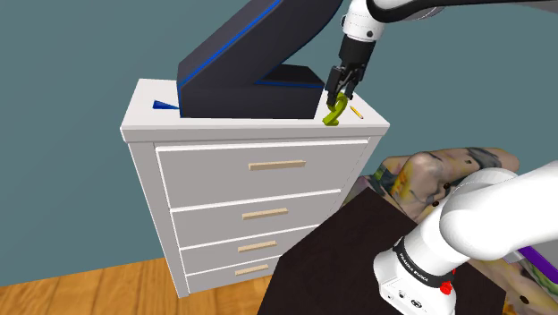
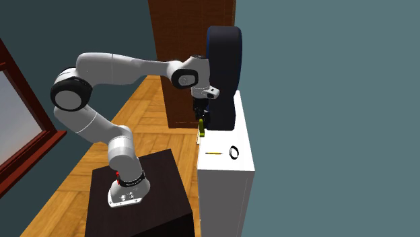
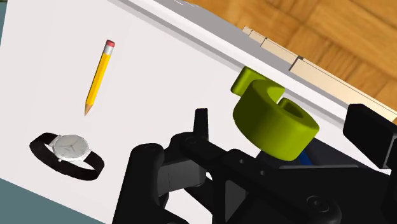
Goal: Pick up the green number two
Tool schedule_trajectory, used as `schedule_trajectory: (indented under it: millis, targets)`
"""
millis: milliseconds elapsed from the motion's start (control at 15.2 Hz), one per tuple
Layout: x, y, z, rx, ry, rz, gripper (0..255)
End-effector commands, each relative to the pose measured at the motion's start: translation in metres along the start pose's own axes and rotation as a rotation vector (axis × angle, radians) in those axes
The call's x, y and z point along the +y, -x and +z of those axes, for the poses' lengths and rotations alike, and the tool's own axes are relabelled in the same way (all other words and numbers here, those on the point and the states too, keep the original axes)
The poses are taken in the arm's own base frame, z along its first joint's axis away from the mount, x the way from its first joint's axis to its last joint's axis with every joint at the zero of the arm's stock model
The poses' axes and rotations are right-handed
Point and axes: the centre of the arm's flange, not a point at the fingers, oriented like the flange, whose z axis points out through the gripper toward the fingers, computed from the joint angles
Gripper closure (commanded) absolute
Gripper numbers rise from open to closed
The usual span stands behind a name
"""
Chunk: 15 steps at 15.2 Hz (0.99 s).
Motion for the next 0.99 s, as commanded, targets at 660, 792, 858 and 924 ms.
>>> schedule_trajectory:
  millis: [660,792,858,924]
  targets:
    - [0.000,-0.001,0.005,0.000,0.000,0.000,255]
    - [0.000,0.000,0.000,0.000,0.000,0.000,255]
    - [0.000,0.000,-0.006,0.000,0.000,0.000,255]
    - [0.001,0.000,-0.011,0.000,0.000,0.000,255]
